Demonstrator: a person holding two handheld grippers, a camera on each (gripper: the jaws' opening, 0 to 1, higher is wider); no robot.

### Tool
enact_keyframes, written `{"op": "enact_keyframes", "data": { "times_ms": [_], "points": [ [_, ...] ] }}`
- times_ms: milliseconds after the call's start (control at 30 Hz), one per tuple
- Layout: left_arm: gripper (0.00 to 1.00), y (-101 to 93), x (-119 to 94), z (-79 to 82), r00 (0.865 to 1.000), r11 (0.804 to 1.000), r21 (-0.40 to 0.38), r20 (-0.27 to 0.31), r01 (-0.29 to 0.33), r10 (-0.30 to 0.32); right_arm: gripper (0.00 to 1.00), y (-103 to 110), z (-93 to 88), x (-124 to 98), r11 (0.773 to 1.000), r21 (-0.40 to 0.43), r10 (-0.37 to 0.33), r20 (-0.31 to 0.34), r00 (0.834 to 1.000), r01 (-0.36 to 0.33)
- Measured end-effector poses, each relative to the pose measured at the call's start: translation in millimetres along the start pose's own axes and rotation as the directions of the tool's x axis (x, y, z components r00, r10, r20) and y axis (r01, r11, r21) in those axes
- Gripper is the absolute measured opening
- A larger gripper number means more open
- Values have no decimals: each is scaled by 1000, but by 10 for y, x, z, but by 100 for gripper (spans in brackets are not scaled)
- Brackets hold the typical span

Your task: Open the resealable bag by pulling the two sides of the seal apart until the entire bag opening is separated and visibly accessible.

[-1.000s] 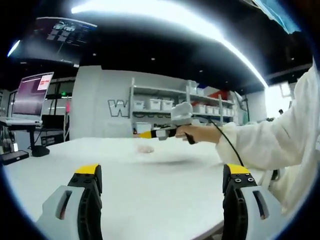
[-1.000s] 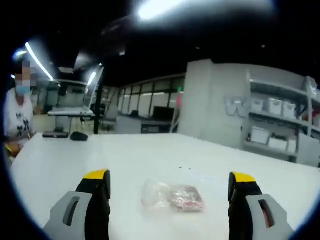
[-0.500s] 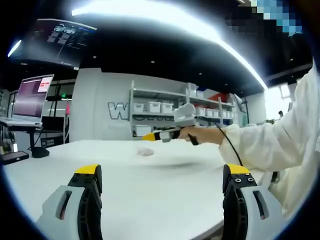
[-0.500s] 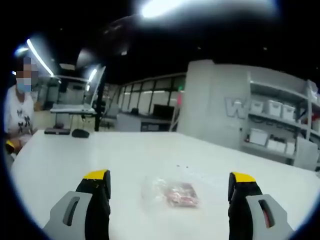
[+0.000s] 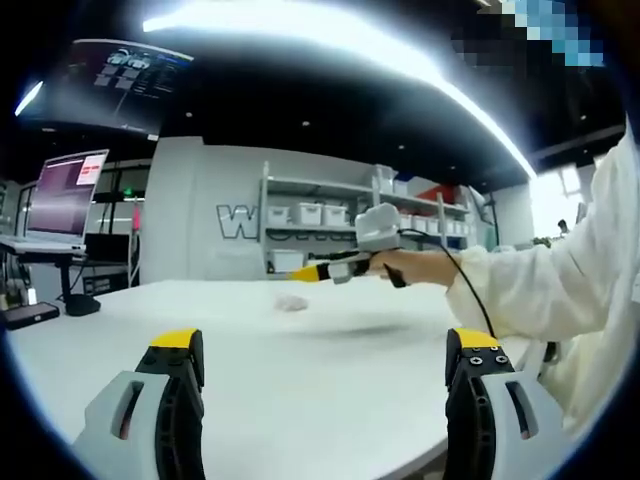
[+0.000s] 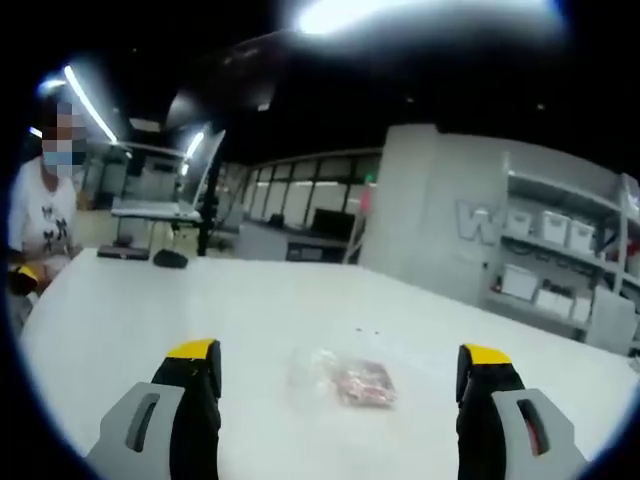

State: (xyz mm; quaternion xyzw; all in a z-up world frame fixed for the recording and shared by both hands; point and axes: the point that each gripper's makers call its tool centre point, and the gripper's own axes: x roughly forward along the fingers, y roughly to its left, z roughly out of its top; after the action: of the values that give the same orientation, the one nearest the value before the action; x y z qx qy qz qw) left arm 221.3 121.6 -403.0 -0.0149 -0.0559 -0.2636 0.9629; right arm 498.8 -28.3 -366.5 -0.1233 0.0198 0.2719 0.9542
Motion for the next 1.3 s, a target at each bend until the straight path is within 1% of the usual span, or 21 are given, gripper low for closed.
{"op": "enact_keyframes", "data": {
  "times_ms": [67, 300, 500, 733, 1033, 1167, 1300],
  "points": [
    [100, 0, 4, 5, 1000, 1000, 1, 4, -2, 2, 100, 11, 11, -37, 1000, -10, 2, 3, 1000, -2],
    [100, -35, 25, -43, 1000, 1000, -1, -10, 8, -8, 100, 23, 35, -91, 1000, -22, 9, 8, 1000, -9],
    [100, -19, 24, -54, 1000, 1000, -4, -14, 5, -5, 100, 46, -14, -114, 1000, -21, 19, -10, 1000, -19],
    [99, -10, 14, -61, 1000, 1000, -8, -15, 5, -5, 100, 66, -27, -140, 1000, -19, 24, -13, 1000, -24],
    [99, -8, 15, -53, 1000, 1000, -13, -12, 7, -7, 100, 64, 12, -270, 1000, -20, 23, 8, 1000, -23],
    [99, -17, 17, -55, 1000, 1000, -15, -12, 11, -11, 100, 45, -20, -329, 1000, -16, 21, 2, 1000, -21],
    [99, -18, 22, -50, 1000, 1000, -15, -10, 11, -11, 100, 23, -13, -403, 1000, -15, 14, 12, 1000, -14]
  ]
}}
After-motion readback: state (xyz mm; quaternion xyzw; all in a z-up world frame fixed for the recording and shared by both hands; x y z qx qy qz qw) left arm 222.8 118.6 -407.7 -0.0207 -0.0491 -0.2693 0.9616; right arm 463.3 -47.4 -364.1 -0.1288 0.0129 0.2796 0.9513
